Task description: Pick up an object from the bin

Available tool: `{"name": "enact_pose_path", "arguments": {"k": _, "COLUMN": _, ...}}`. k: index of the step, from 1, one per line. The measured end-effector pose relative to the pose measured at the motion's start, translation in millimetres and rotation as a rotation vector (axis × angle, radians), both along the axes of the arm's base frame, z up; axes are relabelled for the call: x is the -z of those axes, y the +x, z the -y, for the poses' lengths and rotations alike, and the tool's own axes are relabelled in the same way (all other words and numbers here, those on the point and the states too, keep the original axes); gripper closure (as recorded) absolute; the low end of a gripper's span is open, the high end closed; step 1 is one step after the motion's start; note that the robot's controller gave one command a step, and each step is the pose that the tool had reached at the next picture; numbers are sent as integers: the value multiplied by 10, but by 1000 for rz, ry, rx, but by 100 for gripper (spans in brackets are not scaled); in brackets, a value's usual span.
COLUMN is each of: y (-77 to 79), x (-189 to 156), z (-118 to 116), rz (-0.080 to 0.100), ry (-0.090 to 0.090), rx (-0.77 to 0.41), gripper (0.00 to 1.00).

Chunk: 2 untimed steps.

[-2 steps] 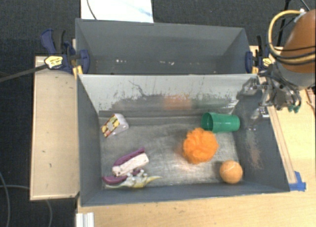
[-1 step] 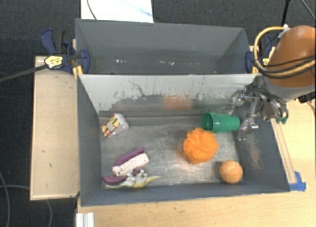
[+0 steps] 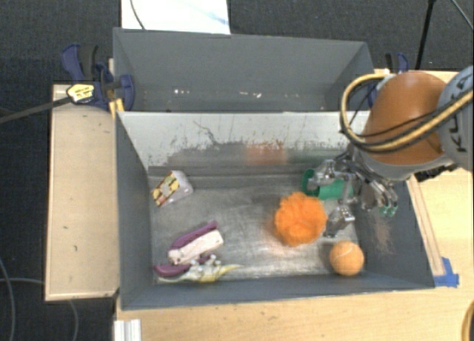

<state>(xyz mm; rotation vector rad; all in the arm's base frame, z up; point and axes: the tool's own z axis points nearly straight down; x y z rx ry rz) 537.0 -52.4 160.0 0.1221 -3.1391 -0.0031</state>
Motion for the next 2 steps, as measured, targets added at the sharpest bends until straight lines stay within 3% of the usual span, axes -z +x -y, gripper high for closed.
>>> {"name": "enact_pose_path", "arguments": {"k": 1, "y": 14, "x": -4, "z": 28, "rz": 3, "ry": -2, "rx": 1, "gripper": 0}}
{"name": "enact_pose_path", "arguments": {"k": 2, "y": 46, "x": 260, "z": -27, "rz": 11, "ry": -4, "rx": -241, "gripper": 0}}
